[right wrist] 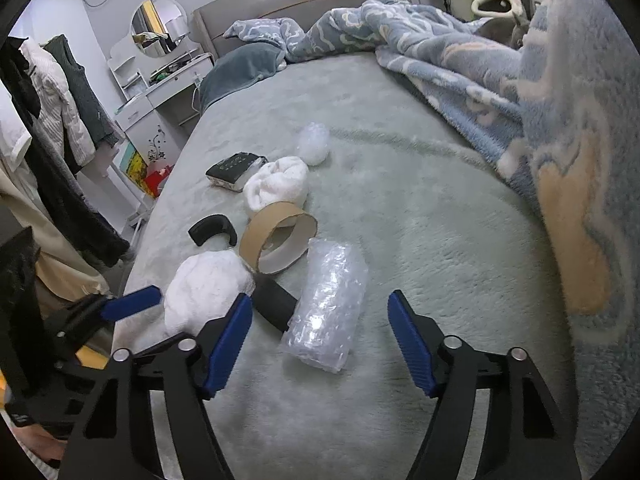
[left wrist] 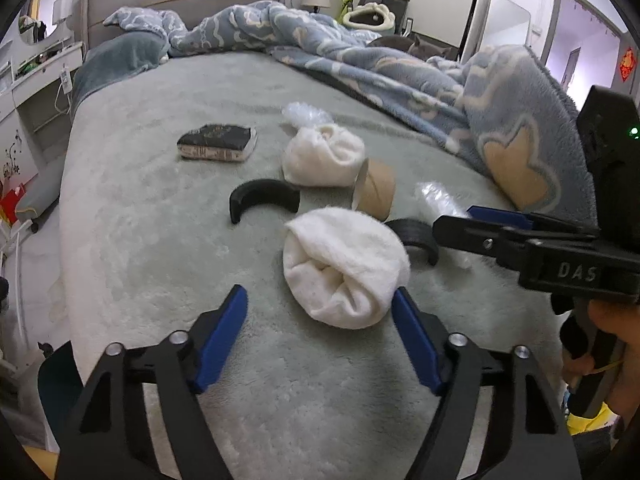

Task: Collect trash
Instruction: 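Grasp the white tissue with the left gripper while the right gripper grasps the bubble wrap, then carry the tissue and bubble wrap in both grippers over the wastebasket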

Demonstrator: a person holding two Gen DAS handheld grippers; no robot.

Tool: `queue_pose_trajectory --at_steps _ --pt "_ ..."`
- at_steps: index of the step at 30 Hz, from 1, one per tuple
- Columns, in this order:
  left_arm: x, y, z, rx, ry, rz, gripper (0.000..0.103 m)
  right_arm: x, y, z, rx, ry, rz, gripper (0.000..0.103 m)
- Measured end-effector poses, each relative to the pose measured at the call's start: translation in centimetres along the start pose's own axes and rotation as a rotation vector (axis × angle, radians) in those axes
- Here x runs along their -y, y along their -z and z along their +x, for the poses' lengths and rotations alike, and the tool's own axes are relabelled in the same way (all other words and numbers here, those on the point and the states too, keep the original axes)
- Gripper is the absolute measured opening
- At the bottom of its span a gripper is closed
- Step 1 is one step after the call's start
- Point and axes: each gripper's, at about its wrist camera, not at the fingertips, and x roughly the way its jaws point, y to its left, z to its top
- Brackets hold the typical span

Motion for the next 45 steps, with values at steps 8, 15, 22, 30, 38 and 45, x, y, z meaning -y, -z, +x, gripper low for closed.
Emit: queue_pose_trajectory --at_steps 8,15,22,30,38,45 --pt "-0.7 -0.2 0.4 -0.017 0.055 -0.044 0.060 0.3 -0.2 0.5 -0.023 -0.019 0.020 0.062" --pt "-0.4 -0.2 0.7 -0.043 0.099 -0.037 0.043 0.7 -0.5 0.8 -0.031 0.001 0.028 0.061" --pt "-1.1 -0.5 0.9 -0.059 0.147 -0.088 0.036 2.5 -0.9 1.3 -0.021 -0.033 0.130 0.060" --pt "-1.2 -1.1 -0.4 -0.018 0.162 -0.086 0.031 2.6 -1.1 2.0 -0.043 -0.023 0.145 0.049" --pt "-2.5 -1.6 -2.3 0.030 0.157 -0.107 0.031 2.0 -1.8 1.1 0.006 0.008 0.155 0.037" --pt "-4.8 -1.6 -3.2 0.043 0.133 -0.138 0.031 0.1 -3.3 -0.2 0.071 0.059 0.091 0.037"
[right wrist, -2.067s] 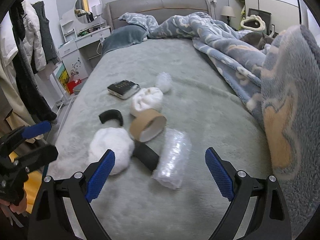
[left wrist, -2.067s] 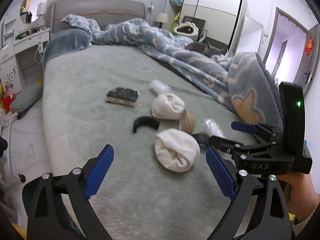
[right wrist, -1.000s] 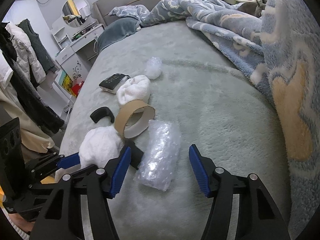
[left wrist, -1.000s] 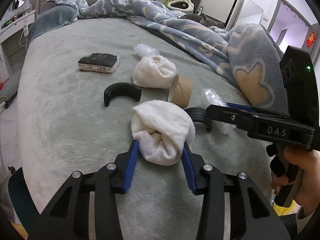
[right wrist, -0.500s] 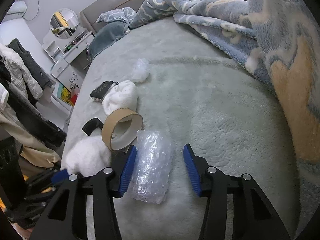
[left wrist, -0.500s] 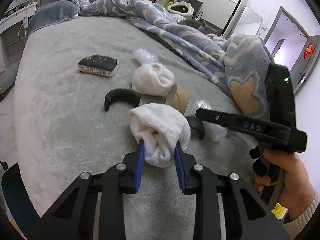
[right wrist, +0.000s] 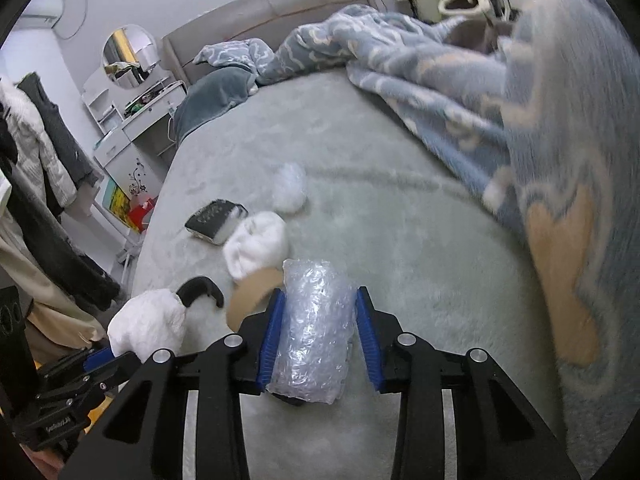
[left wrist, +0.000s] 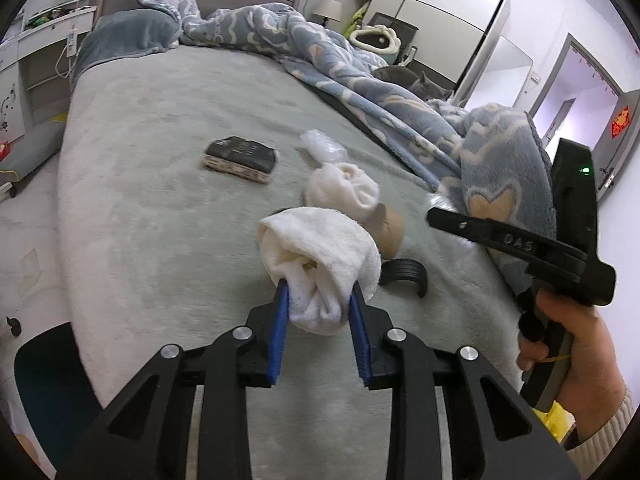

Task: Collect trash
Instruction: 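Carry the tissue and bubble wrap in both grippers over the wastebasket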

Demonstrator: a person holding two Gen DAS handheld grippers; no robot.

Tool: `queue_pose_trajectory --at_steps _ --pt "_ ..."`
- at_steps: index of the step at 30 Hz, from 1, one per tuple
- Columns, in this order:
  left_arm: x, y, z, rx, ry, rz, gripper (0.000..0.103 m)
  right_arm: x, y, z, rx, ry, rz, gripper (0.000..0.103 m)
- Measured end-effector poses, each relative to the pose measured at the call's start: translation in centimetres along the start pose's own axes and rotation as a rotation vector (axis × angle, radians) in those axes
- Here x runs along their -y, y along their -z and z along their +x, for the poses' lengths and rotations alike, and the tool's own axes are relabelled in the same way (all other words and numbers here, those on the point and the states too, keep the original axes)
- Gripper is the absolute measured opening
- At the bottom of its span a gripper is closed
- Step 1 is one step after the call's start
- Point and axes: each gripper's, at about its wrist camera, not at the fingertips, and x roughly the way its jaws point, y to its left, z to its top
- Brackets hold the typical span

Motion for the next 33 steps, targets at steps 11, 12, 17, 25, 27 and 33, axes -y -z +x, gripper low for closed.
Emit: queue_pose_trajectory --at_steps 11,12,17,25,27,33 --pt "-5.7 -0.7 -3.3 0.041 -0.125 -0.019 0.031 -6.0 -1.0 0.8 0.024 -0.017 -0.123 0.037" --pt "-6.3 -0.7 -3.5 0.041 -0.137 -0.025 0.031 -6.8 -1.0 0.7 0.025 -0.015 -0.152 0.037" --pt "-9.9 -0.1 -5.0 0.036 -0.205 -0.059 0.031 -9.4 -1.1 1.1 0.050 -0.020 -0.194 0.037" --pt "-15.2 1.7 -5.8 -0.046 -0.282 -0.123 0.031 -14.6 -1.0 3.1 0.033 -0.097 -0.234 0.037" --pt "-16.5 2.4 -6.0 -0.072 -0.297 -0.140 0.031 -16.3 -0.8 3.6 0.025 -0.117 -0.255 0.037" --pt "-20.0 4.1 -6.6 -0.124 -0.302 -0.211 0.031 -21.0 0.4 5.2 -0.003 -0.170 -0.316 0.037"
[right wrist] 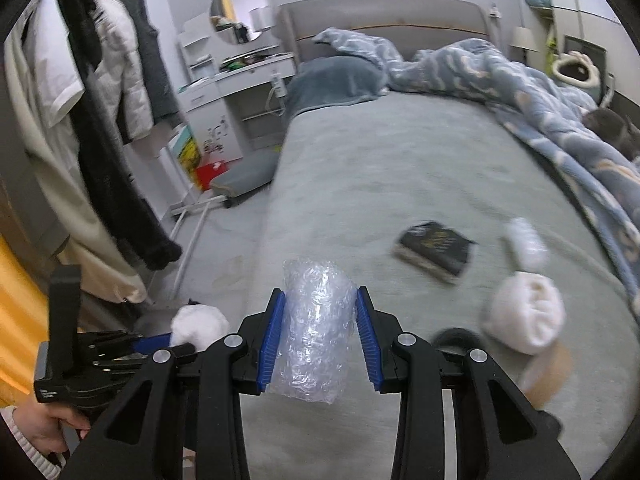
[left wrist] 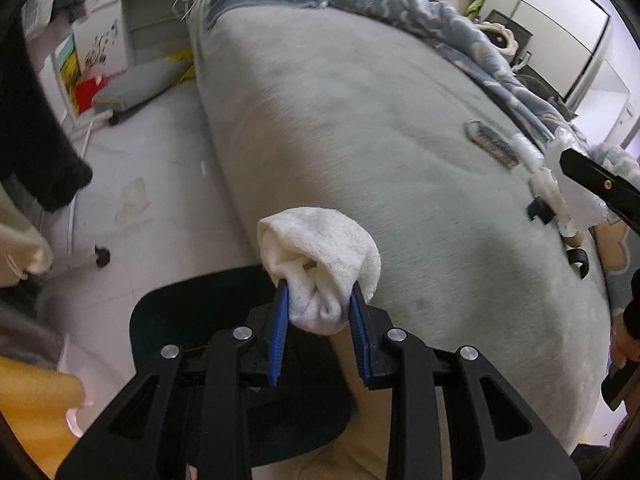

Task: Collect trash
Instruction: 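Carry the tissue and bubble wrap in both grippers over the wastebasket, then open the left gripper to drop the tissue while the right gripper drops the bubble wrap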

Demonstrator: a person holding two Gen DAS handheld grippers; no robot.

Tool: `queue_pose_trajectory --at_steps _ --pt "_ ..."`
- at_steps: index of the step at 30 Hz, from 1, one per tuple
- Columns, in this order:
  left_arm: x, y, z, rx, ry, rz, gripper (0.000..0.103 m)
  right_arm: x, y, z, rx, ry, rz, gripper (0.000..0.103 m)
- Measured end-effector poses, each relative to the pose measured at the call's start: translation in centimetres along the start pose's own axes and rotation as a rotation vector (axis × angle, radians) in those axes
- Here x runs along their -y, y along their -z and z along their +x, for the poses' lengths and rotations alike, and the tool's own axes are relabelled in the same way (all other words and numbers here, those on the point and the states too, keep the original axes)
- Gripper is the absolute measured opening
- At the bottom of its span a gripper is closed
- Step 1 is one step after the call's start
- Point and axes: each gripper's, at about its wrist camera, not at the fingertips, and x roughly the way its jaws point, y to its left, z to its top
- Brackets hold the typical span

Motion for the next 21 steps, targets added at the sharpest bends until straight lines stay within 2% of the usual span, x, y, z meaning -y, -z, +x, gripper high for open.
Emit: queue_pose_trajectory --at_steps 12,21 --pt "-6.1 3.1 1.6 -0.124 -0.026 -0.094 0.031 -7.5 0.1 3.1 -0.033 -0.104 -0.082 0.037" --pt "-10.6 5.9 3.1 -0.261 0.008 -0.210 0.032 -12.7 0.4 5.3 -0.066 -0.183 -0.131 0.037"
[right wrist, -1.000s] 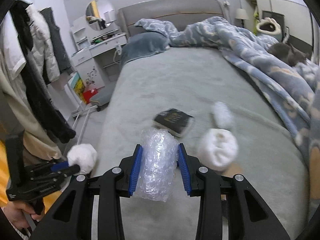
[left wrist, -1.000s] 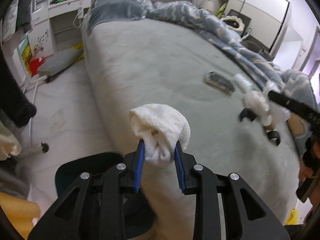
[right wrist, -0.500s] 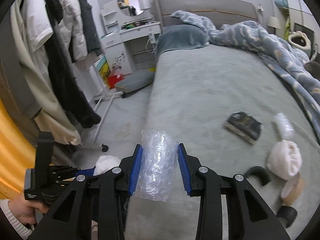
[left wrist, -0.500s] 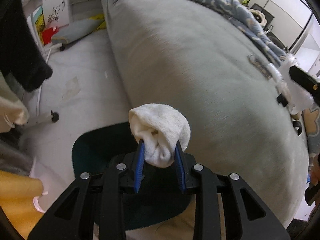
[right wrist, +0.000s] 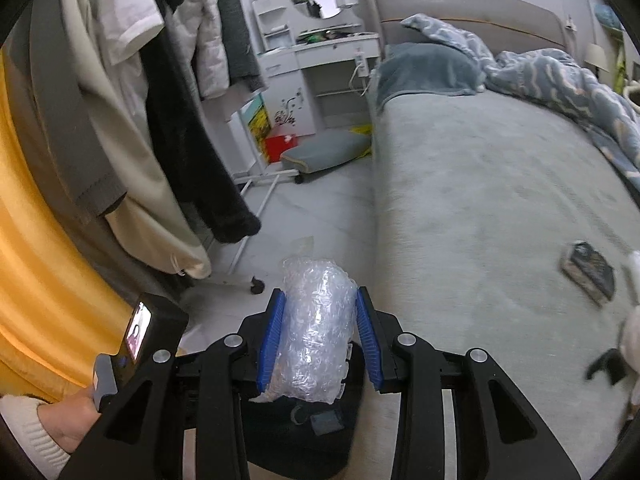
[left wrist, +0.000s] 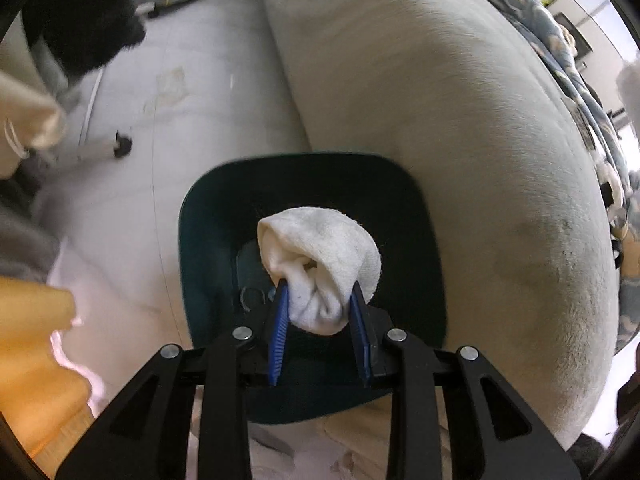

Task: Collect trash
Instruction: 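Open the left gripper to drop the tissue while the right gripper drops the bubble wrap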

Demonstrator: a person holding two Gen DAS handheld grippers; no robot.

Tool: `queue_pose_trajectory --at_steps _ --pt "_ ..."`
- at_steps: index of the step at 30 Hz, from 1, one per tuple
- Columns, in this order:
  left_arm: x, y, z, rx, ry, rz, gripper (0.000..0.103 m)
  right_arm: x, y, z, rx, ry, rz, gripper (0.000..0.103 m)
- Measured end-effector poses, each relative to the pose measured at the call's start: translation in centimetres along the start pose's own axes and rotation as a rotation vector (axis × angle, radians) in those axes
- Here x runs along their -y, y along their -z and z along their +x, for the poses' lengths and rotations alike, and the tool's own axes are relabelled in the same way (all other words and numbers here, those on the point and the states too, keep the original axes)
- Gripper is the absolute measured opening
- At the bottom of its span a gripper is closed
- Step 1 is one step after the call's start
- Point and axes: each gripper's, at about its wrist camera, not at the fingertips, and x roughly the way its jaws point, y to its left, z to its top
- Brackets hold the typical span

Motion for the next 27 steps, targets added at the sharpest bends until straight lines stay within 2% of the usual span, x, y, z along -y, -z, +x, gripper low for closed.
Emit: queue_pose_trajectory --at_steps 4,7,9,19,27 --pt "-1.3 0.4 0.3 -0.036 -0.003 -0.012 0.035 -0.8 0.3 1.8 -0.037 -0.032 0.017 0.037" --pt "-1.9 0.7 0.2 -0.050 0.015 -0.014 0.045 -1.4 0.7 3.6 -0.081 -0.050 0.033 0.037" --pt "-2.1 0.8 -0.2 -0.038 0.021 -0.008 0.058 -1.7 1.0 4.6 -0.109 -0.057 0.043 0.037" --pt "-3.9 0.4 -4.3 0.086 0.014 0.008 0.068 -3.8 2.8 9.7 -0.232 -0.029 0.031 0.037" --pt "-6.2 0.7 -5.8 0.119 0.025 -0.028 0.067 -4.2 4.9 14.1 -0.351 -0.010 0.049 0.037"
